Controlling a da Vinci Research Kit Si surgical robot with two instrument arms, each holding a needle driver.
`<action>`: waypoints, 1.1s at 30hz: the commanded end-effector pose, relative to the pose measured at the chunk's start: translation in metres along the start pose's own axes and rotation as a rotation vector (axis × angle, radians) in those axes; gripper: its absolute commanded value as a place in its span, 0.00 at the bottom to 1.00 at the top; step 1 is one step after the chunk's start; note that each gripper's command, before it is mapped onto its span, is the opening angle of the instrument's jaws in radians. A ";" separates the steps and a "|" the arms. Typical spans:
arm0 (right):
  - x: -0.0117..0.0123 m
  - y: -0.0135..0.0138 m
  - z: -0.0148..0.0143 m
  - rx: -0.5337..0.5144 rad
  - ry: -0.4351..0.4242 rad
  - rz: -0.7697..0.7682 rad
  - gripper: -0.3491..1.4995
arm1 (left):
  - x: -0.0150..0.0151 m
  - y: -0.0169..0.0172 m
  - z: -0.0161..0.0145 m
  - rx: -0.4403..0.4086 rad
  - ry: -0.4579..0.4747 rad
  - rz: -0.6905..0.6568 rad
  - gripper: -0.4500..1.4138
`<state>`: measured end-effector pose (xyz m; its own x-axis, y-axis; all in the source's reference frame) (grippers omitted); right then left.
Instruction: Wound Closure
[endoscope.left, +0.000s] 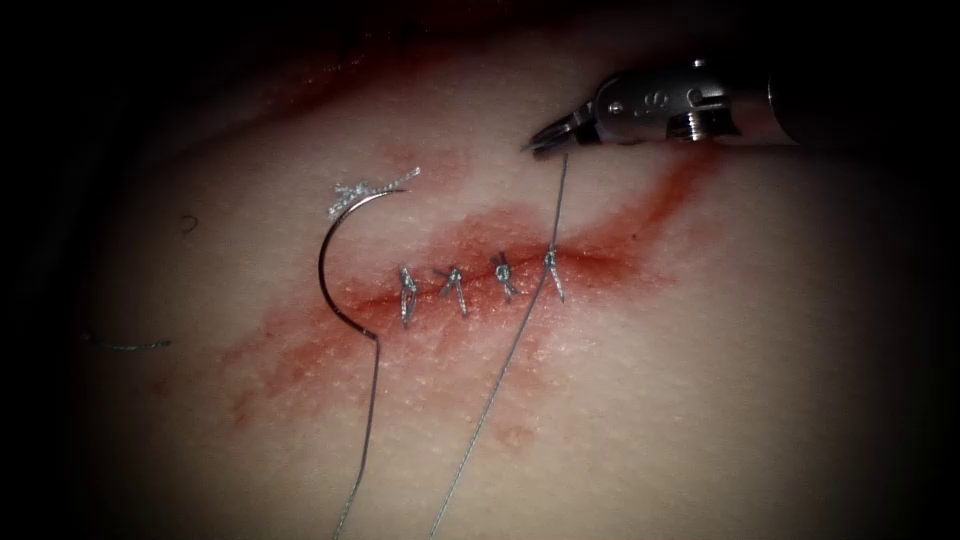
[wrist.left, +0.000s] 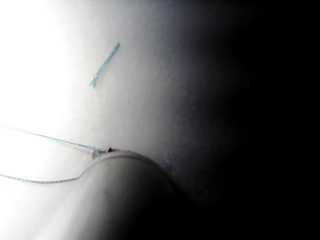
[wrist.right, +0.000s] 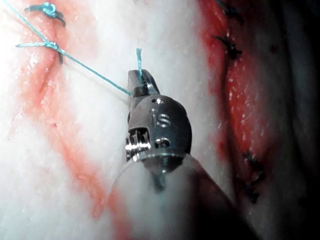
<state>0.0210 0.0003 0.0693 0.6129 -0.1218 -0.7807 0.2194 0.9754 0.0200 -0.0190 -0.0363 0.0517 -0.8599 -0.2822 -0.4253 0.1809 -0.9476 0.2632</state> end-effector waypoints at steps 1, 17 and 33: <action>0.0001 0.0003 0.0010 0.000 -0.010 -0.017 0.00 | 0.0008 0.0012 0.0006 -0.021 0.021 0.018 0.00; -0.0008 0.0003 -0.0014 -0.035 -0.148 -0.156 0.00 | 0.0028 0.0067 0.0000 -0.172 0.168 0.197 0.00; 0.0002 -0.0007 -0.0011 0.013 -0.023 -0.102 0.03 | 0.0030 0.0013 -0.0008 -0.047 0.175 0.130 0.00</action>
<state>0.0194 -0.0001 0.0679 0.6053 -0.2152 -0.7664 0.2848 0.9576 -0.0440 -0.0206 -0.0363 0.0491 -0.7362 -0.4126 -0.5364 0.2884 -0.9083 0.3029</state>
